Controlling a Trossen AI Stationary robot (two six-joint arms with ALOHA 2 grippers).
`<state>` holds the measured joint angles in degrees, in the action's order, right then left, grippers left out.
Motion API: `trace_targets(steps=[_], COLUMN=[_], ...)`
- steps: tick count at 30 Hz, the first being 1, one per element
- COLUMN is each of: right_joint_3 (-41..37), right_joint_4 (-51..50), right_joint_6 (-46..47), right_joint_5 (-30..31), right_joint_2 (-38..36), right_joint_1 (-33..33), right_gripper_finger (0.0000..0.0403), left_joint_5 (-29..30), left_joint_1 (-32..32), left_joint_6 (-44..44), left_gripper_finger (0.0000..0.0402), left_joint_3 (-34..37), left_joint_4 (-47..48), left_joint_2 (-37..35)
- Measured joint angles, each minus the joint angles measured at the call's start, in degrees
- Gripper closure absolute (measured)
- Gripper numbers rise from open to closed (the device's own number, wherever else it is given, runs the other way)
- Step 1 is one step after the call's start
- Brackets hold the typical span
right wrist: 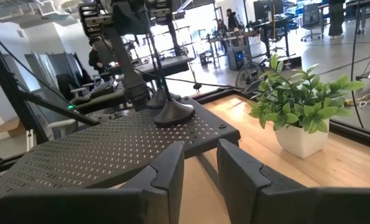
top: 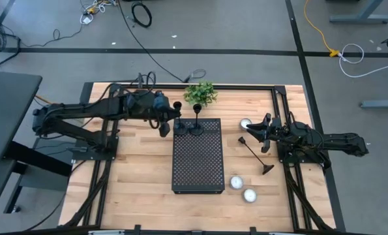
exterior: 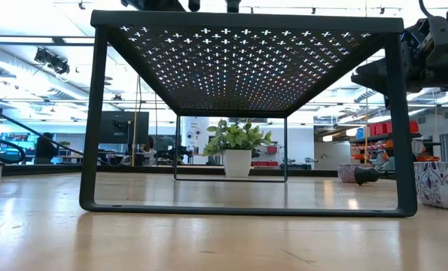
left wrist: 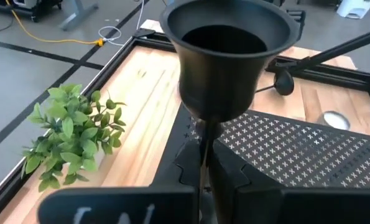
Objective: Pick & Place candle stick holders
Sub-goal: Put the left black candle holder on the shelf
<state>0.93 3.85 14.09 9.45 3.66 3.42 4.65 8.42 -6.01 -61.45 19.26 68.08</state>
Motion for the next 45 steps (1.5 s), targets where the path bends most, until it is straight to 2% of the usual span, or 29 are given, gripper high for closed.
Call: trace_targets(steps=[6, 45], right_joint_3=[0.0, 0.0], right_joint_4=[-0.1, 0.0], right_joint_6=[0.0, 0.0], right_joint_5=[0.0, 0.1], right_joint_2=[0.0, 0.0], right_joint_1=[0.0, 0.0], right_gripper_finger=[0.0307, 0.0307], left_joint_5=[-2.4, -3.2], left_joint_1=[1.6, 3.0], left_joint_6=[0.2, 0.7], left_gripper_finger=[0.039, 0.0373], left_joint_3=[0.0, 0.1], left_joint_4=[-1.3, -3.2], left_joint_2=[0.2, 2.7])
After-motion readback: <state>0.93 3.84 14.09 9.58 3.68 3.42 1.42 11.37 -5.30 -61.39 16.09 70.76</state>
